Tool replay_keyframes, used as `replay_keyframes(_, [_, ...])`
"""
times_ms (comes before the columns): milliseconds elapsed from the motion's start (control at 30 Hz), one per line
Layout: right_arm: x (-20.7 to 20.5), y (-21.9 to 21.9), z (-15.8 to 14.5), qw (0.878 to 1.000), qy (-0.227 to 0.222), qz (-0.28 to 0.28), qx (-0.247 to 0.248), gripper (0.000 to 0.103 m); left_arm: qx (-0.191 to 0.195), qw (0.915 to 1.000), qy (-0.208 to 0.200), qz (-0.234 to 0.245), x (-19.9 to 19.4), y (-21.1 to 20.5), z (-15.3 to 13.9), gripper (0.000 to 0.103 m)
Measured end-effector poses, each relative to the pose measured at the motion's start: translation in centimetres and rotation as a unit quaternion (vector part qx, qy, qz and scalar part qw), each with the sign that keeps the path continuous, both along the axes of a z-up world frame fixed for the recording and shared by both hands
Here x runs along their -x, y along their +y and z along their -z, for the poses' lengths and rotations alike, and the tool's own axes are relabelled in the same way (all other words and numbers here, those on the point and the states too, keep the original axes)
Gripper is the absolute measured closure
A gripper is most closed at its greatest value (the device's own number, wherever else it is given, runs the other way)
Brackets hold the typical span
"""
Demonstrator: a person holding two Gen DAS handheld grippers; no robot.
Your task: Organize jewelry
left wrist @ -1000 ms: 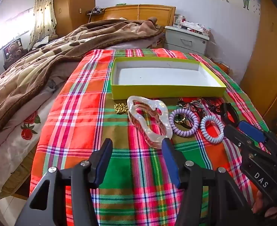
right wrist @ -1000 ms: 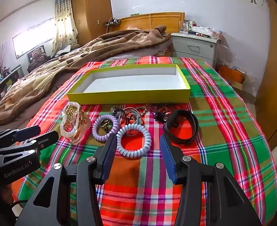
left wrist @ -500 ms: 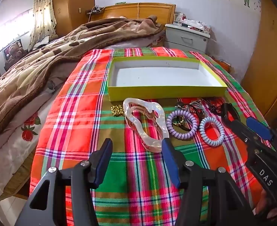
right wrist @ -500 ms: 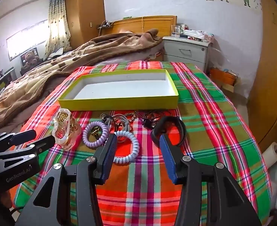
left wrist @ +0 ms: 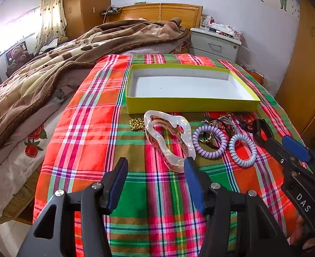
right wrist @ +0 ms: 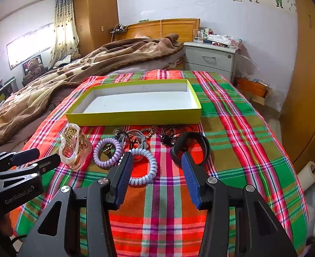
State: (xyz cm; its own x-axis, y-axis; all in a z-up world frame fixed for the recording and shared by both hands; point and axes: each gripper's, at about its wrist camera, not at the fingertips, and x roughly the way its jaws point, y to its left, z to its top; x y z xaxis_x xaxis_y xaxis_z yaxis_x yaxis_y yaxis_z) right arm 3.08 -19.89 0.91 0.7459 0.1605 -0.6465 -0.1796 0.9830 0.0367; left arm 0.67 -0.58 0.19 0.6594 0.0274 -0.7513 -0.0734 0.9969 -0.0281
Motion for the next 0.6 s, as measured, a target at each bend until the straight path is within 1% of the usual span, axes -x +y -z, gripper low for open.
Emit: replay_keyframes(600, [0.01,-0.05,0.14,1.0,0.0,0.001,-0.002,0.055,-0.004,1.0,-0.001,-0.004,0.11,-0.25,-0.21,0.047])
